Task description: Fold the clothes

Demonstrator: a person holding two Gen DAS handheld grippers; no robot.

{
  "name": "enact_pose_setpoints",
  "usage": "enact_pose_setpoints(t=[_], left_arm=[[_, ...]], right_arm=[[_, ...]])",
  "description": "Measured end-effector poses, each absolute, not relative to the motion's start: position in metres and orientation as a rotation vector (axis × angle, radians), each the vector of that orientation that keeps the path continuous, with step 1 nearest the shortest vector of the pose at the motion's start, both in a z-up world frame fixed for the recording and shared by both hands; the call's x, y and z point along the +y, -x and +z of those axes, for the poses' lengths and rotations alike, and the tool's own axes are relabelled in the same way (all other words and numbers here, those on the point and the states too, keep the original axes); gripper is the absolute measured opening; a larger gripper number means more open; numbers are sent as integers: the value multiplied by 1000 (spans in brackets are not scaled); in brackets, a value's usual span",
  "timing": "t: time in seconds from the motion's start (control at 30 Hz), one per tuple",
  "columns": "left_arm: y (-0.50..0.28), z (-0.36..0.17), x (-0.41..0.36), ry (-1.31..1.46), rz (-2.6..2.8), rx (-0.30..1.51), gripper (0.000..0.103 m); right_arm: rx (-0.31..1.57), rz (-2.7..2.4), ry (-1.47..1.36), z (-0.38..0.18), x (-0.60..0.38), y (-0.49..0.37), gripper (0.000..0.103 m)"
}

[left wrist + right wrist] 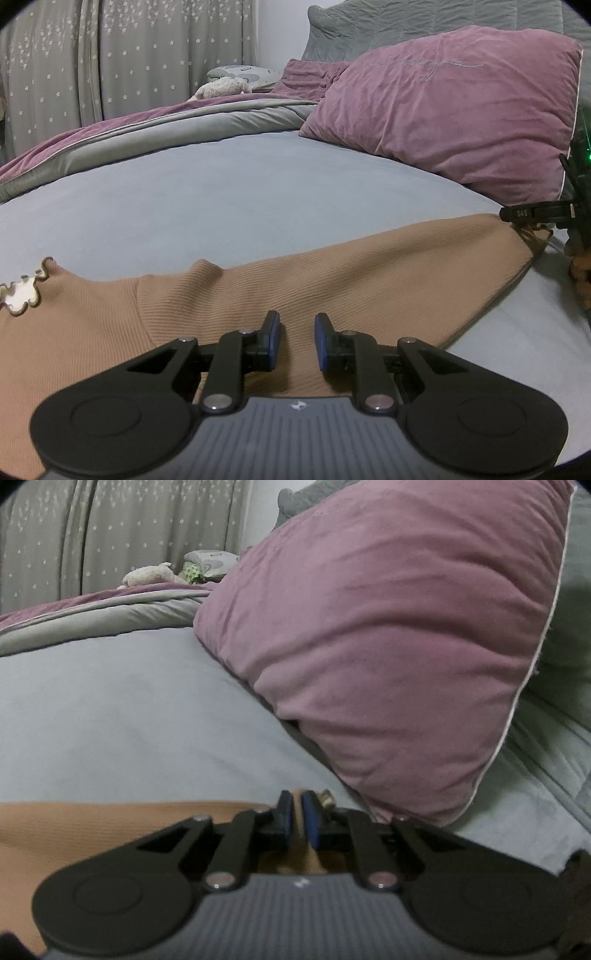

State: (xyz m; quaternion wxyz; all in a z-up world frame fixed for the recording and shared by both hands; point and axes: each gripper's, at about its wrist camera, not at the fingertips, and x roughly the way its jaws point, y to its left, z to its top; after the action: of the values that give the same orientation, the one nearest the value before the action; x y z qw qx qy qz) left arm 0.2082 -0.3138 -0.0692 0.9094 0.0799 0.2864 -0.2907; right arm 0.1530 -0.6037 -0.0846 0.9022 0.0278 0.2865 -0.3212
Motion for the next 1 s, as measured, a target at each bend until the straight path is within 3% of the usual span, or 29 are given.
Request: enact_pose_setpoints(t=[0.07, 0.13, 0.3, 0.7, 1.0], left_arm=[[-208, -68, -313, -161, -602, 591, 19], [-209, -66, -311, -143, -616, 593, 19], [-218, -55, -287, 43, -696, 612, 20], [-279, -66, -256, 109, -611, 676, 19], [-299, -58, -254, 141, -553, 641, 23]], right_arm=[[585, -683, -42, -83, -601, -154, 39], [561, -692, -32, -79, -598, -151, 53], [516, -609, -42, -60, -579, -135, 55], [656, -418, -59, -70, -544, -140, 56], [643, -418, -59, -72, -543, -137, 58]])
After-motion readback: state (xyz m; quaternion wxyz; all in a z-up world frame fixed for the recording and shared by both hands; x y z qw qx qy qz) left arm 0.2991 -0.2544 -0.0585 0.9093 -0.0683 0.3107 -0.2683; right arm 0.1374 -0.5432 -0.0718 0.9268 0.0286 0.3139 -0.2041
